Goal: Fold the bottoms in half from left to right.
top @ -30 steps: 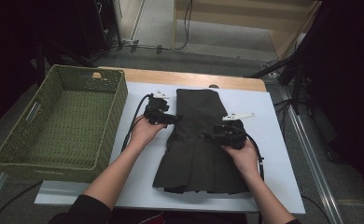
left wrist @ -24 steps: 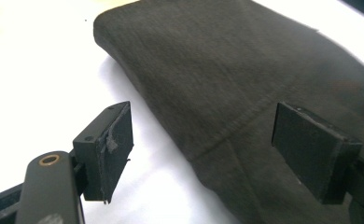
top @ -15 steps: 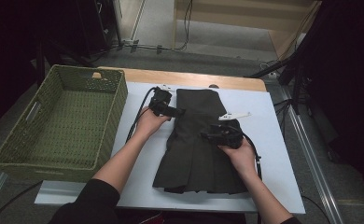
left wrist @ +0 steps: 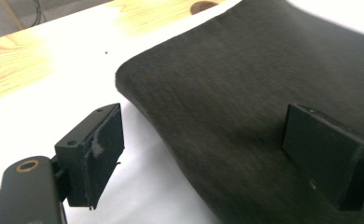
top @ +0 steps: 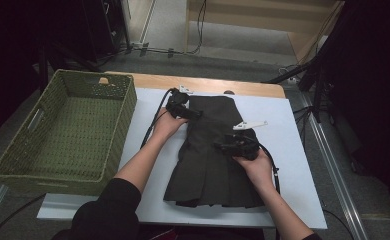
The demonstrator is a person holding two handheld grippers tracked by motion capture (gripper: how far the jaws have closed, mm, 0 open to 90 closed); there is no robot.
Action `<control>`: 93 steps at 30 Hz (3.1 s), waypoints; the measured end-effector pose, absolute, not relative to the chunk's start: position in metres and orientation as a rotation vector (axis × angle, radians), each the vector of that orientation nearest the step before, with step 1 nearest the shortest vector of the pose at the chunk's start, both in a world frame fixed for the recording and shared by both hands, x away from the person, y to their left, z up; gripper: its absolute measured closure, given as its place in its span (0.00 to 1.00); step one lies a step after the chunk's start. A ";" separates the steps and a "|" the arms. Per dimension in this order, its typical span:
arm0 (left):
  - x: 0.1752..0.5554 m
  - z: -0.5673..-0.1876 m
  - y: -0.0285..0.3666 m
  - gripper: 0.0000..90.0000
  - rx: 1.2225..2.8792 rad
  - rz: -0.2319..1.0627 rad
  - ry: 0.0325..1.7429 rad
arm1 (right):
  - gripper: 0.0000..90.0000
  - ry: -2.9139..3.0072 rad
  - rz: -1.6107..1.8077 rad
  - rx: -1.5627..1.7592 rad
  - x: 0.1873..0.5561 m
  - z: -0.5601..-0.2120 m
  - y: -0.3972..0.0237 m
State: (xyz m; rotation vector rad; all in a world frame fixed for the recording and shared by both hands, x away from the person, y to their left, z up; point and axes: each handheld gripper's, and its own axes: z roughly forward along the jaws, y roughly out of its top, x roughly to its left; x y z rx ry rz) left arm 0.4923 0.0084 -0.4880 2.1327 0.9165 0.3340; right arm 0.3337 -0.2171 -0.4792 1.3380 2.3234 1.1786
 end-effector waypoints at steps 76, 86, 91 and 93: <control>0.455 -0.411 0.008 0.93 2.117 0.085 0.804 | 0.97 2.439 1.117 1.266 0.350 -0.499 -0.164; 0.455 -0.410 0.009 0.93 2.112 0.054 0.821 | 0.97 2.389 1.152 1.317 0.342 -0.481 -0.206; 0.453 -0.407 0.010 0.93 2.118 0.044 0.814 | 0.97 2.379 1.117 1.343 0.338 -0.483 -0.220; 0.452 -0.406 0.010 0.93 2.125 0.046 0.812 | 0.96 2.375 1.109 1.352 0.336 -0.484 -0.225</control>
